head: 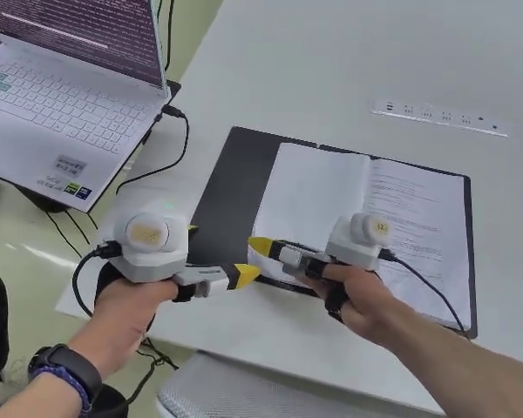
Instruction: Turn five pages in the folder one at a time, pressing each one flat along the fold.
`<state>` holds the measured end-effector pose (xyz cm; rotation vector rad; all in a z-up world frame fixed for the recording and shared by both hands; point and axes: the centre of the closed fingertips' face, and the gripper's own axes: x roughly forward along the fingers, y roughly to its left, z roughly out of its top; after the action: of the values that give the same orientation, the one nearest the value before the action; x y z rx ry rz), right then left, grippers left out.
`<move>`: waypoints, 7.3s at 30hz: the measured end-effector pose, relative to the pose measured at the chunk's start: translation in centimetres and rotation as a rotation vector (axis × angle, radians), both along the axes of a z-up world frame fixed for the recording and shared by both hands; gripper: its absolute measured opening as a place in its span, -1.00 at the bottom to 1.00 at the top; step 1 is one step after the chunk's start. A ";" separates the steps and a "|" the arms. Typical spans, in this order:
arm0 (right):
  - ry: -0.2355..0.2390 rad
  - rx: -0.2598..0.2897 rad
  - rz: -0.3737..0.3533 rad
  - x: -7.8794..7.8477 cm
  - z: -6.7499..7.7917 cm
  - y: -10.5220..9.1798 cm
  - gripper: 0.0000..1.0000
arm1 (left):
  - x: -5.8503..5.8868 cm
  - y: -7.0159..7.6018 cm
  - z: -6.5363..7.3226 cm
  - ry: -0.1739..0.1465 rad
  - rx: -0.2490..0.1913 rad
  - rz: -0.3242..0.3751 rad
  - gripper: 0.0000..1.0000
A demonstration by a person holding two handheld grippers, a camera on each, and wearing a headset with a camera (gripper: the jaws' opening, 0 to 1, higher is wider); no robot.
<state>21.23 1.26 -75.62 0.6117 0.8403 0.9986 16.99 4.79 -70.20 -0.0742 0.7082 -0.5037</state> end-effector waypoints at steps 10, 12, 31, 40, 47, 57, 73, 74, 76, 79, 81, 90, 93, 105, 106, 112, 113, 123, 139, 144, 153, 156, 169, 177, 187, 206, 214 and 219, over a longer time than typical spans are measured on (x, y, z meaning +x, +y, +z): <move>-0.102 0.000 -0.028 0.5 2.7 -3.7 -0.18 | 0.9 -0.6 0.2 -0.040 0.012 -0.020 0.36; -0.114 -0.006 -0.043 0.8 3.0 -4.6 -0.18 | 1.0 -0.8 0.3 -0.042 0.014 -0.025 0.33; -0.136 -0.043 -0.170 0.7 3.6 -10.9 -0.27 | 3.3 -3.9 -2.4 -0.006 0.040 -0.087 -0.39; -0.116 -0.061 -0.236 0.7 3.3 -13.9 -0.31 | 3.4 -5.0 -4.8 0.052 0.028 -0.104 -0.75; -0.100 -0.063 -0.258 0.6 2.8 -15.0 -0.36 | 3.2 -4.5 -6.6 0.101 0.030 -0.072 -1.00; -0.093 -0.058 -0.265 1.0 2.7 -15.0 -0.38 | 2.3 -4.0 -8.3 0.147 0.048 -0.040 -1.00; -0.113 -0.072 -0.258 3.6 2.6 -14.6 -0.50 | 2.4 -4.1 -8.1 0.149 0.085 -0.076 -1.00; -0.114 -0.073 -0.256 3.7 2.6 -14.5 -0.51 | 2.4 -4.1 -8.1 0.150 0.085 -0.075 -1.00; -0.122 -0.081 -0.246 4.2 2.6 -14.4 -0.54 | 2.5 -4.0 -8.3 0.153 0.085 -0.074 -1.00; -0.127 -0.081 -0.244 4.9 2.7 -14.4 -0.58 | 2.5 -4.0 -8.3 0.150 0.093 -0.077 -1.00; -0.131 -0.080 -0.255 5.6 2.7 -14.4 -0.63 | 2.4 -4.1 -8.2 0.144 0.102 -0.077 -1.00; -0.106 -0.066 -0.307 8.0 2.0 -14.8 -0.76 | 2.5 -3.9 -8.3 0.147 0.099 -0.070 -1.00; -0.102 -0.062 -0.320 8.6 1.8 -14.9 -0.79 | 2.5 -3.9 -8.3 0.154 0.091 -0.062 -1.00; -0.071 -0.087 -0.353 9.9 0.3 -14.6 -1.00 | 2.5 -4.0 -8.3 0.154 0.099 -0.056 -1.00; -0.067 -0.087 -0.354 9.9 0.3 -14.5 -1.00 | 2.5 -4.0 -8.3 0.155 0.103 -0.059 -1.00; -0.055 -0.094 -0.351 9.7 0.0 -13.9 -1.00 | 2.5 -3.9 -8.3 0.158 0.104 -0.061 -1.00; -0.046 -0.095 -0.350 9.6 -0.1 -13.9 -1.00 | 2.6 -3.9 -8.4 0.159 0.103 -0.060 -1.00; -0.060 -0.092 -0.356 10.0 -0.1 -13.9 -1.00 | 2.8 -3.7 -8.8 0.161 0.110 -0.064 -1.00; -0.069 -0.077 -0.424 12.4 -0.3 -14.1 -1.00 | 2.9 -3.7 -9.2 0.161 0.107 -0.059 -1.00; -0.078 -0.076 -0.460 13.6 -0.3 -14.2 -1.00 | 2.9 -3.7 -9.2 0.162 0.107 -0.058 -1.00; -0.068 -0.061 -0.531 15.9 -0.5 -14.4 -1.00 | 2.9 -3.8 -9.1 0.158 0.117 -0.061 -1.00; -0.074 -0.067 -0.546 16.6 -0.6 -14.5 -1.00 | 2.9 -3.8 -9.1 0.158 0.114 -0.060 -1.00; -0.080 -0.072 -0.618 19.1 -0.2 -14.7 -1.00 | 3.0 -3.8 -9.1 0.154 0.117 -0.076 -1.00; -0.073 -0.074 -0.653 20.7 -0.5 -14.9 -1.00 | 3.0 -3.8 -9.1 0.154 0.105 -0.092 -1.00; -0.075 -0.108 -0.668 23.4 -1.0 -15.1 -1.00 | 3.0 -3.8 -9.1 0.150 0.110 -0.088 -1.00; -0.120 -0.140 -0.603 22.7 -1.3 -14.7 -1.00 | 3.1 -3.7 -9.2 0.144 0.099 -0.073 -1.00; -0.167 -0.164 -0.542 19.9 -0.8 -13.9 -1.00 | 3.0 -3.7 -9.2 0.139 0.098 -0.072 -1.00; -0.168 -0.169 -0.533 18.9 -0.5 -13.8 -1.00 | 3.0 -3.7 -9.1 0.132 0.102 -0.072 -1.00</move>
<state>40.13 -12.55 -76.15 0.5577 0.5611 0.4797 19.98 1.07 -79.32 0.0135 0.8667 -0.5343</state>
